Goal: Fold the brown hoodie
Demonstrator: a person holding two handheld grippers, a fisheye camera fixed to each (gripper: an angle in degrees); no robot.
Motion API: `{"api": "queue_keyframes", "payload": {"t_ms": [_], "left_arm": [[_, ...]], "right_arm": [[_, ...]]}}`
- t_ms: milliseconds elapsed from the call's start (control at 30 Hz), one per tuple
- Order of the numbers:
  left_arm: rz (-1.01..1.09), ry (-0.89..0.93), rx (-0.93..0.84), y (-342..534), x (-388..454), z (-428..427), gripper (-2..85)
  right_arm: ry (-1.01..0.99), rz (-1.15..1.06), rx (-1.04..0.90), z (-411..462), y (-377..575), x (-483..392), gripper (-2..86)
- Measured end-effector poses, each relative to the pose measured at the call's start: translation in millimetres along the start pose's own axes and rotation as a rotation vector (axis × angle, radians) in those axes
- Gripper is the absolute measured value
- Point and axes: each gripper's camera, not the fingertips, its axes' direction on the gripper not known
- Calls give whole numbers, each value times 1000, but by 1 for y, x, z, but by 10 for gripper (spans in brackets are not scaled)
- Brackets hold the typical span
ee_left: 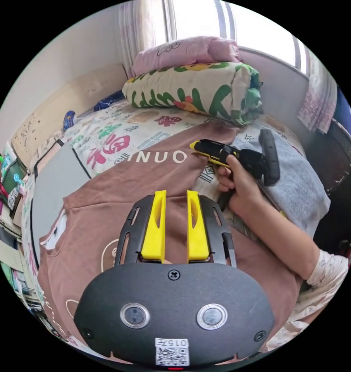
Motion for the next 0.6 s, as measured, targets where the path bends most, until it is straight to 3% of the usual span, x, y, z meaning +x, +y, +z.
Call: {"api": "queue_keyframes", "payload": {"t_ms": [267,467,600], "left_arm": [[-13,-17,-74,12,-42,39,72],[-64,94,-45,23,-91,33,73],[-237,269,211,58,-167,-13,82]], "right_arm": [[23,-98,-13,37,40,-2,23],[62,-375,20,52,103,-40,3],[2,-697,-16,62,171,-88,-2]]}}
